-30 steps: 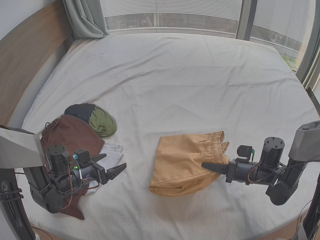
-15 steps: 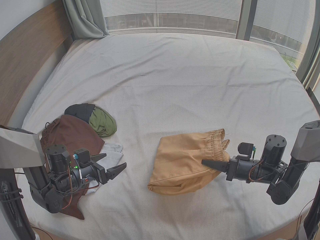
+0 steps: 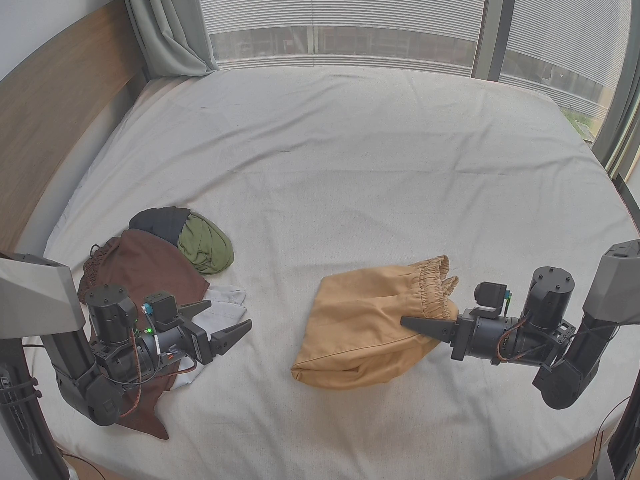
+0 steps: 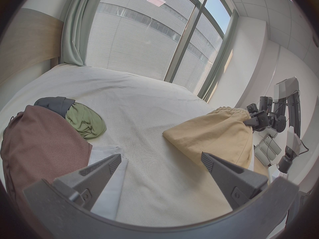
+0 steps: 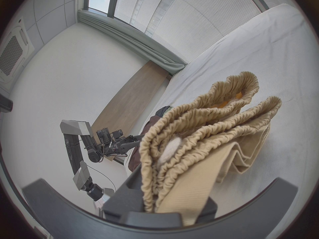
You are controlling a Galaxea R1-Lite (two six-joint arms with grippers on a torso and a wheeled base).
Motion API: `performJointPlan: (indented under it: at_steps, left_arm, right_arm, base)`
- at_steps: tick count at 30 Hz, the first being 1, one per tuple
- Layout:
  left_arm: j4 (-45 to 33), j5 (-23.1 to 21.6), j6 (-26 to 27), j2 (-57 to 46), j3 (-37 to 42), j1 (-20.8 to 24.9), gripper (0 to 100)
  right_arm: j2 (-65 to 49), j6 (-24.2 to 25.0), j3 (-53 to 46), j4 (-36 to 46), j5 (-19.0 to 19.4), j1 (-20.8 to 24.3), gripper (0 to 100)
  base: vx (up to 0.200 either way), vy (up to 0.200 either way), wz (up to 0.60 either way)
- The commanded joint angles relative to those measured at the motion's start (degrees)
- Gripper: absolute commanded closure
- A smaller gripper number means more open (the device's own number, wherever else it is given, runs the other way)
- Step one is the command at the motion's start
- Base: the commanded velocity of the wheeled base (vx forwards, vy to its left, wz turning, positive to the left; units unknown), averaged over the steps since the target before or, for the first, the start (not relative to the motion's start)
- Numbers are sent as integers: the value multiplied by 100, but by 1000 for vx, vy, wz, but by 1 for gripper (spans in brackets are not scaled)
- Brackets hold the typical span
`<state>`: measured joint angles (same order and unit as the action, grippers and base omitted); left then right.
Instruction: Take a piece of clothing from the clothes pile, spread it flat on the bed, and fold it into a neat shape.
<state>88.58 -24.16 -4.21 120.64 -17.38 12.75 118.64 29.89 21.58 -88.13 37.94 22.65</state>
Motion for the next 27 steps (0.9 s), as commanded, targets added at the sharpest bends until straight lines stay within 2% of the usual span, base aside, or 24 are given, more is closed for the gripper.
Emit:
performJointPlan:
  at_steps: [1,17,23,27]
  left_arm:
    - [2,-1,-1,-14,-2,-18,0]
    - [2,-1,-63,-207,7,-36,0]
    - [2,-1,-256,-427,7,-45,0]
    - [2,-1,-283,-436,16,-62,0]
  right_arm:
    - [-16,-1,4,-3,3,3,100]
    - [-254,78,417,-3,12,3,100]
    - [-368,658,980,-3,364,-59,100]
    - [-359,887,1296,-3,399,-77,100]
  base:
    - [0,0,0]
    - [0,0,0]
    - [0,0,0]
    - [0,0,0]
